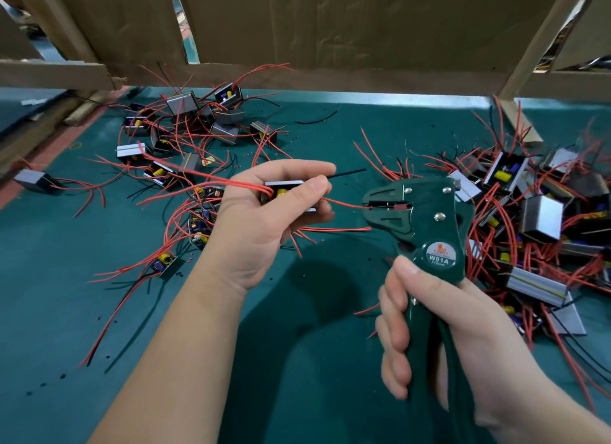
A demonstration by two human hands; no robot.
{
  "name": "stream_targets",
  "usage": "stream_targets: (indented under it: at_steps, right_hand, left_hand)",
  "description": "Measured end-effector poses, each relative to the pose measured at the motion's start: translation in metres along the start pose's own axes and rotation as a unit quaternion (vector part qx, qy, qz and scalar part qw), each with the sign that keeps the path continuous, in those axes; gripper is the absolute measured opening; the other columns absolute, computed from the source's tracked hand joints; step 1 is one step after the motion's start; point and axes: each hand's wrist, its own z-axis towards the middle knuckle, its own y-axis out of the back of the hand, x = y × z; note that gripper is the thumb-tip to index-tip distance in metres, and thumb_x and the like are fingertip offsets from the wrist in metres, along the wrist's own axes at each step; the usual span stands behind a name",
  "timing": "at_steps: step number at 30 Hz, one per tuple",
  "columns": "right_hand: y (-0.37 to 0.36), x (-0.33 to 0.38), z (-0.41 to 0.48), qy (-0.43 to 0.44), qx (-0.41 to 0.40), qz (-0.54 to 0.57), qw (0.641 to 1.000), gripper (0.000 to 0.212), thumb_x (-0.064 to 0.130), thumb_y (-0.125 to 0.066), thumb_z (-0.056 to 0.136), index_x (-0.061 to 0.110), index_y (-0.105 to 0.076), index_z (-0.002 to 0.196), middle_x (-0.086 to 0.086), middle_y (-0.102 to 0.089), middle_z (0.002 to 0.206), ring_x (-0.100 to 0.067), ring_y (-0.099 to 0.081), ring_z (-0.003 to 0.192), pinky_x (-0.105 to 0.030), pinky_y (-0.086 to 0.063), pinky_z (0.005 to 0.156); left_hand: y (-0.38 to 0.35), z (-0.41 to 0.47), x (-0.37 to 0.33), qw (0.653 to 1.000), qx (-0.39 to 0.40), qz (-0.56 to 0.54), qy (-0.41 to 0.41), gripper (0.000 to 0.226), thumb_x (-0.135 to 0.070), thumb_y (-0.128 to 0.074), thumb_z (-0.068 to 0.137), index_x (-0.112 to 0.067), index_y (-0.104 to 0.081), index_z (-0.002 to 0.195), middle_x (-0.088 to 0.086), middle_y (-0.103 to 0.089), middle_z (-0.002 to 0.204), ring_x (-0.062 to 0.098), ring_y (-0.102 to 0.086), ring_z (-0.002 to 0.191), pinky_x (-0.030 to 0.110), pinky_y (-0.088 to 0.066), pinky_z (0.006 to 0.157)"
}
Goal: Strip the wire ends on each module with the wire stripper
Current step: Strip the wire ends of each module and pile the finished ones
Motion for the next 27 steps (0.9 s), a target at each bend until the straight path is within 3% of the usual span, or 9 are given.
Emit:
stream_targets:
  at_steps: [5, 9, 13, 16, 20, 22, 24, 26, 27]
  right_hand:
    - [0.005, 0.002, 0.004, 0.058, -0.040, 0.104, 0.992, 0.034, 0.038, -0.078, 0.057, 0.011, -0.061, 0.068, -0.012, -0.051, 0.059, -0.027, -0.053, 0.046, -0.037, -0.050, 0.046]
    - [0.026, 0.013, 0.009, 0.136, -0.114, 0.151, 0.972, 0.024, 0.032, -0.070, 0.054, 0.014, -0.064, 0.068, -0.009, -0.058, 0.064, -0.029, -0.061, 0.056, -0.040, -0.055, 0.055]
    - [0.042, 0.007, 0.027, 0.098, -0.154, 0.172, 0.968, 0.027, 0.027, -0.049, 0.075, 0.015, -0.071, 0.064, -0.011, -0.065, 0.065, -0.032, -0.068, 0.058, -0.043, -0.057, 0.053]
    - [0.034, 0.004, 0.024, 0.058, -0.071, 0.170, 0.981, 0.021, 0.023, -0.059, 0.068, 0.011, -0.074, 0.077, -0.019, -0.069, 0.081, -0.037, -0.067, 0.061, -0.048, -0.057, 0.056]
    - [0.021, 0.007, 0.007, 0.003, 0.110, 0.164, 0.980, 0.061, 0.023, -0.078, 0.063, -0.002, -0.064, 0.117, -0.033, -0.051, 0.129, -0.041, -0.066, 0.075, -0.054, -0.053, 0.072]
    - [0.014, 0.008, 0.004, -0.004, 0.121, 0.152, 0.981, 0.073, 0.023, -0.081, 0.058, -0.003, -0.060, 0.123, -0.036, -0.050, 0.125, -0.043, -0.064, 0.073, -0.055, -0.052, 0.071]
    - [0.010, 0.006, 0.003, 0.022, 0.107, 0.143, 0.984, 0.072, 0.018, -0.082, 0.058, -0.006, -0.058, 0.122, -0.037, -0.055, 0.112, -0.046, -0.061, 0.071, -0.057, -0.050, 0.070]
    - [0.014, 0.008, 0.005, 0.054, 0.126, 0.209, 0.968, 0.067, 0.010, -0.074, 0.070, -0.008, -0.048, 0.129, -0.032, -0.060, 0.103, -0.048, -0.057, 0.082, -0.059, -0.045, 0.079]
    - [0.015, 0.014, 0.005, 0.064, 0.137, 0.251, 0.956, 0.065, 0.006, -0.066, 0.078, -0.007, -0.039, 0.136, -0.029, -0.060, 0.106, -0.048, -0.053, 0.091, -0.060, -0.040, 0.086]
  left_hand:
    - [-0.007, 0.000, 0.006, 0.998, 0.001, 0.055, 0.011, 0.014, -0.011, -0.065, 0.077, -0.017, -0.077, 0.080, 0.001, -0.065, 0.067, 0.012, -0.062, 0.058, 0.025, -0.054, 0.063]
    - [0.002, 0.004, 0.000, 0.999, -0.052, 0.002, 0.013, 0.017, -0.002, -0.062, 0.084, -0.014, -0.074, 0.081, -0.001, -0.066, 0.069, 0.011, -0.062, 0.056, 0.024, -0.055, 0.060]
    - [0.000, 0.008, -0.002, 0.989, -0.106, -0.083, 0.055, 0.013, -0.004, -0.055, 0.089, -0.012, -0.065, 0.086, 0.000, -0.066, 0.071, 0.013, -0.063, 0.058, 0.024, -0.056, 0.059]
    - [-0.004, 0.009, -0.001, 0.984, -0.074, -0.134, 0.091, 0.013, -0.006, -0.054, 0.083, -0.010, -0.061, 0.093, 0.002, -0.067, 0.076, 0.017, -0.067, 0.065, 0.026, -0.057, 0.064]
    - [-0.020, 0.003, 0.007, 0.993, -0.029, -0.093, 0.068, 0.019, -0.002, -0.044, 0.093, -0.014, -0.060, 0.095, 0.001, -0.066, 0.087, 0.016, -0.068, 0.083, 0.025, -0.055, 0.073]
    - [-0.032, -0.004, 0.010, 0.999, 0.006, -0.010, 0.040, 0.012, -0.014, -0.047, 0.096, -0.017, -0.058, 0.099, -0.004, -0.066, 0.090, 0.012, -0.065, 0.088, 0.021, -0.052, 0.076]
    - [-0.039, -0.014, 0.013, 0.994, 0.091, 0.041, 0.041, 0.017, -0.024, -0.052, 0.092, -0.018, -0.055, 0.107, -0.009, -0.064, 0.087, 0.007, -0.064, 0.069, 0.018, -0.051, 0.065]
    - [-0.040, -0.019, 0.014, 0.977, 0.188, 0.057, 0.078, 0.045, -0.029, -0.067, 0.081, -0.025, -0.050, 0.122, -0.011, -0.062, 0.096, 0.006, -0.062, 0.059, 0.022, -0.051, 0.056]
    - [-0.037, -0.020, 0.014, 0.968, 0.216, 0.100, 0.081, 0.063, -0.033, -0.073, 0.073, -0.032, -0.046, 0.129, -0.012, -0.060, 0.112, 0.006, -0.066, 0.075, 0.025, -0.054, 0.068]
